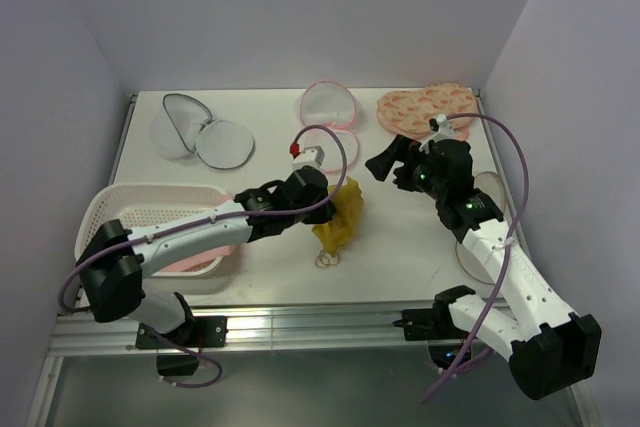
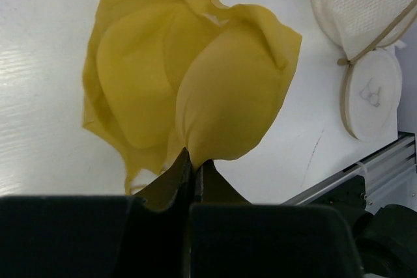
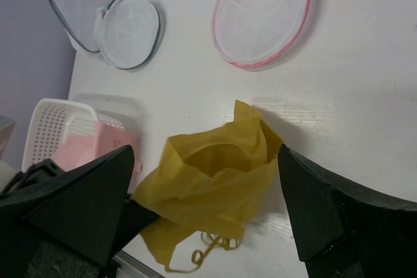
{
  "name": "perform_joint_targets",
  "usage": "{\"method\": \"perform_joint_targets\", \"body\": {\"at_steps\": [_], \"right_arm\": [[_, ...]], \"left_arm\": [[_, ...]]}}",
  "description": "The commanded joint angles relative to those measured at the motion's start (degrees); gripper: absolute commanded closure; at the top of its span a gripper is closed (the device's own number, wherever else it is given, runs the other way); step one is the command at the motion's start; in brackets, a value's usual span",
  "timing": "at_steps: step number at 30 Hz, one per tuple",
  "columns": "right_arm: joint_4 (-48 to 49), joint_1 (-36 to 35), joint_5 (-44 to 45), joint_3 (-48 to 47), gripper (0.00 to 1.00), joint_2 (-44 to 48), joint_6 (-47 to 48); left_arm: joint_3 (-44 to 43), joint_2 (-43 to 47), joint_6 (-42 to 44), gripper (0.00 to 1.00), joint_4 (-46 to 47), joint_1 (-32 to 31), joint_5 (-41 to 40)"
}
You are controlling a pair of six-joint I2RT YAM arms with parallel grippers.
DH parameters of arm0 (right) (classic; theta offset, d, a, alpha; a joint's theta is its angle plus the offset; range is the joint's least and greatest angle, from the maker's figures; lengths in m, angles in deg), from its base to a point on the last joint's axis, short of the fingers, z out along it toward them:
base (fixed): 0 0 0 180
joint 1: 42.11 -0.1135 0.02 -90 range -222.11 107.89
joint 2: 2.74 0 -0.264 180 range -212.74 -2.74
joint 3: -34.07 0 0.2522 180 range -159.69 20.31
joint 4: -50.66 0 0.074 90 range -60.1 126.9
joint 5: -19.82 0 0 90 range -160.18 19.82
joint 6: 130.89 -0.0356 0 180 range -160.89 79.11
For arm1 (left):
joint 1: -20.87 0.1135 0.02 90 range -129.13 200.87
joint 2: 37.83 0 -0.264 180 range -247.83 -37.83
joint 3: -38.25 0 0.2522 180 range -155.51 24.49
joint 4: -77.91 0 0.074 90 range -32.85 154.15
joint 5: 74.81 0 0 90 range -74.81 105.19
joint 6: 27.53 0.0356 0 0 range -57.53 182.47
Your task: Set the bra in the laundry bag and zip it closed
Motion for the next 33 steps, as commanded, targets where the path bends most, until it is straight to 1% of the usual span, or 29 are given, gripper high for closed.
{"method": "perform_joint_targets", "body": {"at_steps": [1, 5, 8, 15, 19, 22, 24, 26, 27, 30, 32, 33], "right_arm": [[-0.7, 0.0, 2.3, -0.9, 0.02, 1.5, 2.3], [-1.3, 0.1, 2.4, -0.9, 0.02, 1.2, 2.8], [-1.4, 0.1, 2.6, -0.5, 0.02, 1.1, 2.9], [-1.6, 0.1, 3.2, 0.1, 0.02, 0.4, 3.3], [-1.4, 0.1, 3.4, 0.8, 0.02, -0.5, 3.4], [-1.2, 0.1, 3.4, 1.3, 0.02, -1.0, 3.3], [-1.1, 0.2, 3.7, 1.7, 0.02, -1.0, 3.2], [-1.0, 0.1, 3.8, 1.9, 0.02, -0.9, 3.2], [-1.2, 0.1, 4.0, 1.9, 0.02, -0.7, 3.3], [-2.0, 0.1, 5.0, 1.0, 0.02, -0.6, 3.3], [-2.9, 0.2, 6.3, 0.0, 0.02, -0.3, 3.5], [-3.4, 0.3, 7.6, -0.7, 0.02, 0.1, 3.5]], "left_arm": [[-1.2, -2.7, -0.9, 1.00, 5.9, -0.3, 2.5], [-2.3, -5.9, 0.5, 1.00, 7.9, 0.1, 3.3], [-2.6, -8.7, 1.4, 0.97, 9.3, 1.6, 5.4], [-2.5, -13.5, 3.4, 0.94, 13.1, 6.5, 8.9], [-1.9, -15.8, 4.7, 0.87, 14.2, 8.4, 9.7], [-1.2, -17.0, 4.9, 0.87, 14.5, 9.4, 10.1], [-0.4, -16.9, 4.9, 0.89, 15.3, 9.7, 10.7], [0.7, -15.5, 4.9, 0.97, 16.0, 9.7, 10.9], [0.8, -14.8, 4.9, 0.98, 16.2, 9.7, 11.0], [-1.6, -12.9, 6.1, 1.00, 14.0, 9.1, 12.6], [-5.5, -11.6, 7.8, 1.00, 11.7, 7.5, 11.1], [-7.1, -11.4, 8.4, 1.00, 10.4, 5.4, 10.2]]}}
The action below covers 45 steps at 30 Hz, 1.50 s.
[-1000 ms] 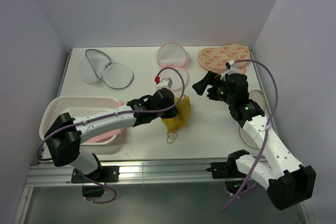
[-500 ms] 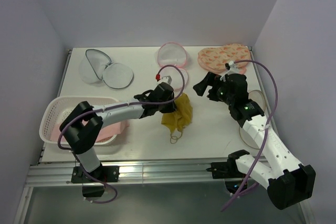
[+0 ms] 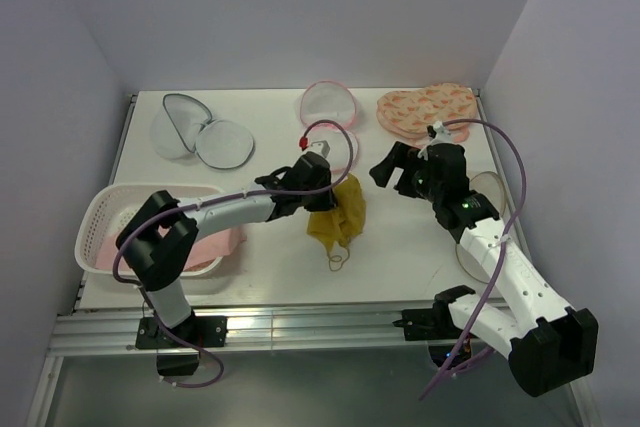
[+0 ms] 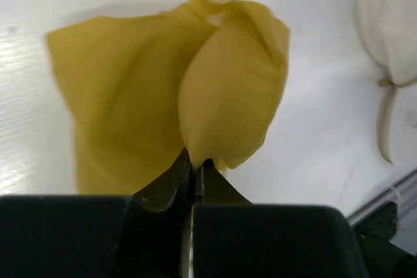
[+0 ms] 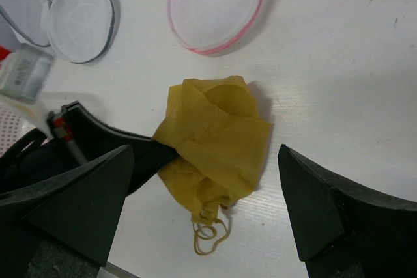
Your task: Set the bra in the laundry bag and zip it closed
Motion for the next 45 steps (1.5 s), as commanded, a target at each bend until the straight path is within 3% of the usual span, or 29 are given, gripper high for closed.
{"method": "perform_joint_targets", "body": {"at_steps": [1, 6, 13, 17, 28, 37, 39, 43, 45], "right_arm": [[-1.2, 0.5, 3.9, -3.0, 0.02, 1.2, 1.4], [-4.1, 4.5, 4.3, -6.2, 0.01, 2.6, 2.1], [-5.6, 7.5, 1.4, -9.7, 0.01, 3.8, 2.0], [-4.6, 7.5, -1.5, -9.6, 0.01, 2.5, 1.9], [1.5, 5.3, -6.6, -5.5, 0.01, -2.9, 1.4], [4.1, 0.5, -3.2, -0.8, 0.01, -6.1, 2.2], [5.3, 0.5, -2.6, 1.1, 0.02, -6.6, 2.3], [8.1, 0.5, -2.8, 3.6, 0.02, -7.9, 1.6], [9.0, 0.4, -3.4, 4.2, 0.02, -8.6, 1.5]], "left_arm": [[-9.7, 4.4, 3.8, 1.00, -3.6, -4.7, -1.3], [-18.5, 3.4, 2.8, 1.00, -7.7, -11.8, -5.4], [-20.8, 5.1, -2.0, 1.00, -6.8, -17.7, -11.1], [-15.3, 8.8, -4.6, 1.00, -7.3, -16.1, -14.8], [17.1, 18.5, -14.7, 1.00, -0.8, -4.5, -15.1], [25.7, 18.6, -19.5, 1.00, 0.1, -0.7, -17.0], [28.0, 19.7, -20.5, 0.96, 0.2, 0.0, -17.0], [31.2, 21.9, -21.0, 0.65, 0.7, 1.8, -16.9], [31.8, 22.9, -20.9, 0.55, 0.2, 2.0, -17.4]]}}
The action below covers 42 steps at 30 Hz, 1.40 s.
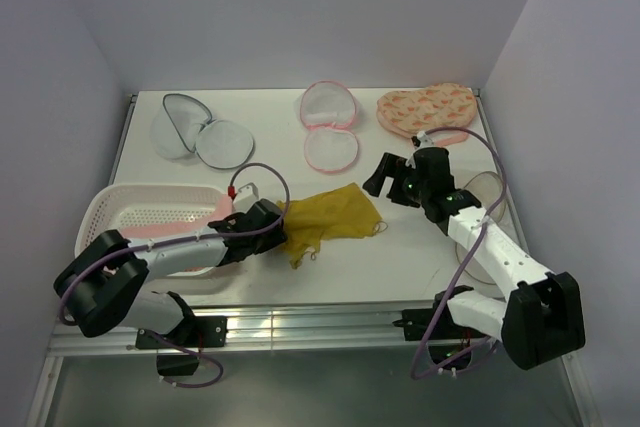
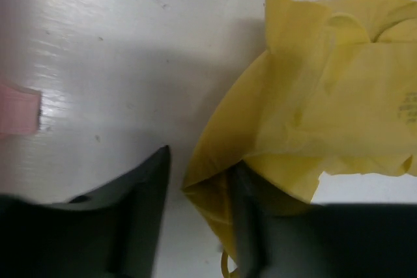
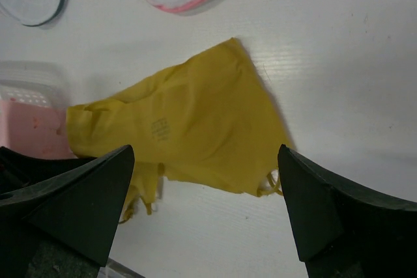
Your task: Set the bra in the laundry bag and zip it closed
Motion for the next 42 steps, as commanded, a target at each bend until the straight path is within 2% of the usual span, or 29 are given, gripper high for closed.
{"method": "perform_joint_targets", "body": {"at_steps": [1, 4, 19, 22, 29, 35, 42], "right_arm": [[5.3, -0.3, 0.4, 0.5, 0.02, -1.2, 0.1], [5.8, -0.9, 0.8, 0.9, 0.02, -2.5, 0.2], [12.2, -1.1, 1.5, 5.7, 0.06, -10.7, -3.1], [14.8, -1.1, 1.6, 6.4, 0.07, -12.5, -3.8], [18.0, -1.1, 3.0, 7.8, 0.10, -15.3, -5.3], [19.6, -1.1, 2.7, 8.6, 0.11, -17.4, -5.6], [23.2, -1.2, 0.0, 9.2, 0.13, -20.6, -6.6]], "left_arm": [[0.8, 2.7, -1.0, 0.43, 1.3, 0.5, -1.7], [0.8, 3.9, -0.3, 0.33, 1.2, 0.6, -1.6], [-3.1, 13.7, 2.6, 0.29, -4.7, 0.5, -3.7], [-3.7, 12.6, 3.3, 0.27, -4.1, 0.6, -3.8], [-6.9, 1.5, 6.1, 0.27, -2.1, 1.5, -4.2], [-6.6, -4.8, 8.0, 0.32, 0.9, 4.4, -2.3], [-3.4, -8.5, 9.2, 0.54, 5.3, 8.0, 1.8]]}}
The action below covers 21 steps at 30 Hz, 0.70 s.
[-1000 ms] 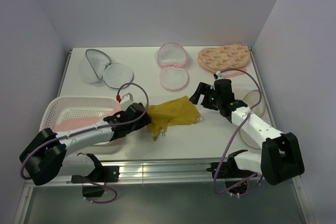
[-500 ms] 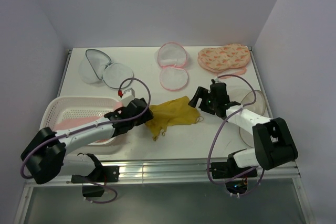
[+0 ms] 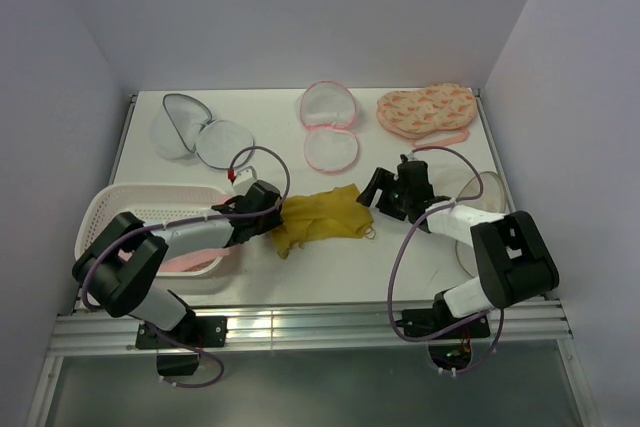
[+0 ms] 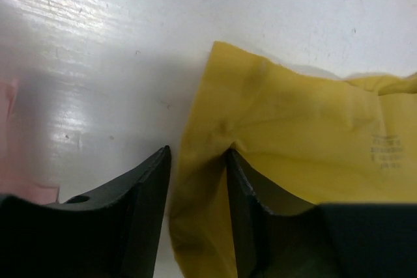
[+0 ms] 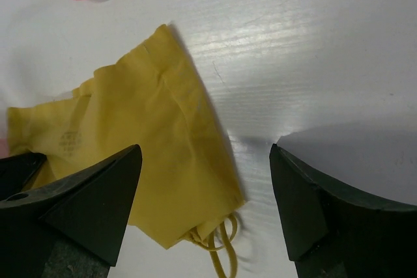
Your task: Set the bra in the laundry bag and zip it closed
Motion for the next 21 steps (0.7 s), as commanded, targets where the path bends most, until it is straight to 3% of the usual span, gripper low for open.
{"method": "perform_joint_targets", "body": {"at_steps": [1, 9, 21], "right_arm": [[4.3, -0.3, -1.9, 0.9, 0.14, -1.9, -1.1], [7.2, -0.3, -4.2, 1.4, 0.16, -4.7, -2.7], [9.0, -0.4, -4.9, 1.9, 0.42, -8.9, -3.6]], "left_arm": [[1.6, -2.1, 1.8, 0.56, 2.2, 1.0, 3.2], [1.2, -1.6, 2.2, 0.58, 2.5, 1.0, 4.1], [1.8, -0.6, 2.3, 0.59, 3.2, 1.0, 5.1]]}}
